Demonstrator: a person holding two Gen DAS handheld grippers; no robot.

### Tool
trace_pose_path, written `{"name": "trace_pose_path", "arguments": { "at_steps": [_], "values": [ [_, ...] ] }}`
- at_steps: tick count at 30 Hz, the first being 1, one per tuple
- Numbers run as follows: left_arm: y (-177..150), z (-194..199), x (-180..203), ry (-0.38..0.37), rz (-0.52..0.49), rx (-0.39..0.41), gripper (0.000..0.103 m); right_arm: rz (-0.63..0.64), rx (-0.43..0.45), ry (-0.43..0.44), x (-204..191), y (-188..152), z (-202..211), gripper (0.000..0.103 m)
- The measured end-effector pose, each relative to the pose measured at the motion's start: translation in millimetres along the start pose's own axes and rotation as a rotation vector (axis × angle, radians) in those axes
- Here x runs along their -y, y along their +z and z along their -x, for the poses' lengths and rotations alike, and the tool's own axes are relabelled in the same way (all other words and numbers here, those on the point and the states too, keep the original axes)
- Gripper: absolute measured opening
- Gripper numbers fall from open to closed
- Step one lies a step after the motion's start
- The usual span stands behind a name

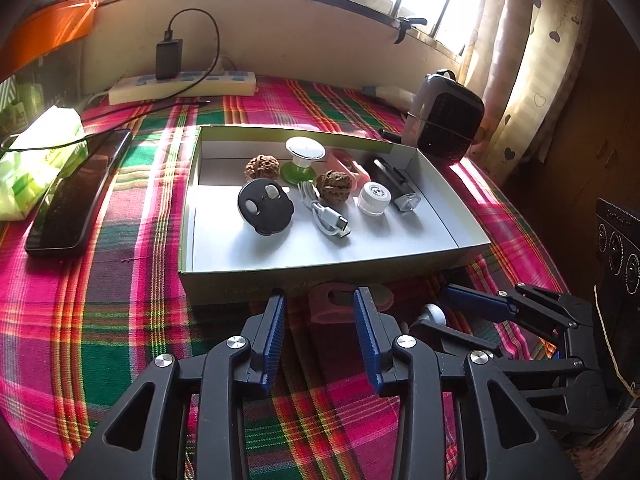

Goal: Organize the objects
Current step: 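Move right gripper to the white knob while left gripper approaches the pink holder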

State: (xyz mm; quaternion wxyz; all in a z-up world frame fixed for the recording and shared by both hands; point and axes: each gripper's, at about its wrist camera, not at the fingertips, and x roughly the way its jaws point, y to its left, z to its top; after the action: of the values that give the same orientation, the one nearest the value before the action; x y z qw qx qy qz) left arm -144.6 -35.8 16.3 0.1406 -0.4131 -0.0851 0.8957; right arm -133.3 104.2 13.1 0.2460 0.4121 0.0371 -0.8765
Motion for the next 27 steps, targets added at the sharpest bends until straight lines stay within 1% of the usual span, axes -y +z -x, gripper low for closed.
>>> {"name": "trace_pose_path", "arguments": {
  "at_steps": [5, 11, 14, 17, 21, 27],
  "values": [
    [1, -3, 2, -0.004, -0.006, 0.000, 0.033, 0.015, -0.030, -0.008, -2, -2, -6, 0.043],
    [2, -7, 7, -0.022, -0.024, -0.011, 0.033, 0.017, -0.023, -0.020, 0, -3, -4, 0.043],
    [1, -6, 11, -0.034, -0.032, -0.014, 0.033, 0.018, -0.024, -0.032, 2, -5, -2, 0.033],
    [-1, -6, 13, -0.044, -0.038, -0.018, 0.033, 0.009, -0.027, -0.045, 7, -7, 0, 0.026],
    [-4, -5, 20, -0.065, -0.051, -0.025, 0.033, 0.000, -0.024, -0.066, 14, -11, 5, 0.022],
    [-13, -4, 37, -0.100, -0.104, -0.042, 0.033, -0.017, -0.026, -0.087, 24, -14, 9, 0.022]
  ]
}}
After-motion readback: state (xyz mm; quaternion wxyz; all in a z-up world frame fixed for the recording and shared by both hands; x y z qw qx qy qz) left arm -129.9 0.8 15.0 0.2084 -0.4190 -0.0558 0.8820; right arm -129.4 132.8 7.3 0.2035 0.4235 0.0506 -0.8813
